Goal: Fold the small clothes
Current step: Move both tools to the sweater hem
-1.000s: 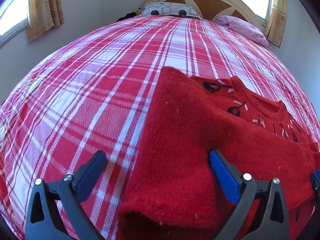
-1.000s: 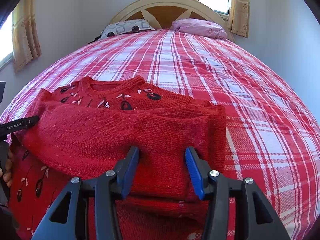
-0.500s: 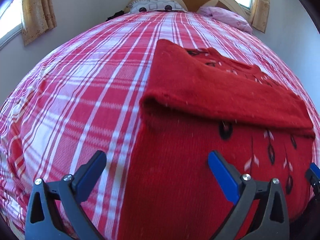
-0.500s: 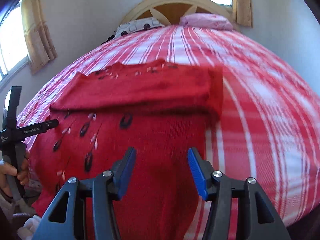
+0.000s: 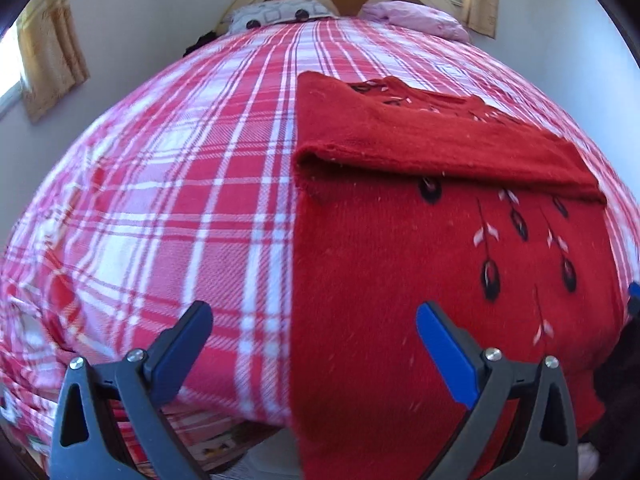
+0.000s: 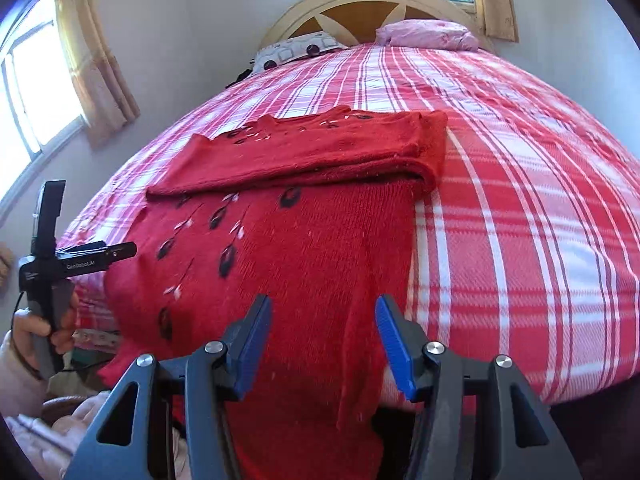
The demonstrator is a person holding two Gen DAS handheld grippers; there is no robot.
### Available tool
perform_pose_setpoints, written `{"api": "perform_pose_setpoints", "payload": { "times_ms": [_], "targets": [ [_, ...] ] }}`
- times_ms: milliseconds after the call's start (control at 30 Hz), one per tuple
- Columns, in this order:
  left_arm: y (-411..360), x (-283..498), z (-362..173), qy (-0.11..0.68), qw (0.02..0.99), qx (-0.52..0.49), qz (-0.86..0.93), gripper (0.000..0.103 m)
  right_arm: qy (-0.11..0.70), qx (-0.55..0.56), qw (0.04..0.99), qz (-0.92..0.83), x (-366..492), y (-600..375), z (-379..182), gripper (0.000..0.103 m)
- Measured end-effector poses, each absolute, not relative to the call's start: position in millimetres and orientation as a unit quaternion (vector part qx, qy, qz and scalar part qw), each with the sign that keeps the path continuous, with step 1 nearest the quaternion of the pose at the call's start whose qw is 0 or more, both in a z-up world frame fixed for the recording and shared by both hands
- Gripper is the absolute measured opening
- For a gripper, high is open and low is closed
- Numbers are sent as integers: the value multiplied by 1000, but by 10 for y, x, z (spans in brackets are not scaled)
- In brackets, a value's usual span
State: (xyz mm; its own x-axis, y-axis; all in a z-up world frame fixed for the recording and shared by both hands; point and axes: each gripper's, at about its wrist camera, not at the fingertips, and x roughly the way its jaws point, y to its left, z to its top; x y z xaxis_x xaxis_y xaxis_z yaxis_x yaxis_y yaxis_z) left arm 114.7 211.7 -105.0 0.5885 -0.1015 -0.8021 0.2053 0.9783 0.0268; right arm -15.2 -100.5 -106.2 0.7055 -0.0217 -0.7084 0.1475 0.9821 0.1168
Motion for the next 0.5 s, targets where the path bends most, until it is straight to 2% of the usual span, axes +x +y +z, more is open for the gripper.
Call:
{"api": "perform_pose_setpoints", "payload": {
  "times_ms": [200,500],
  "targets": [
    [2136,970,-950,423,894,106,-108,103,405,79,909,-59,-528,-1002,-1087,55],
    [2072,841,-1021,443,878,94,-157,103,458,136,876,-63,-1008,-1020,-1444,55]
  ]
}}
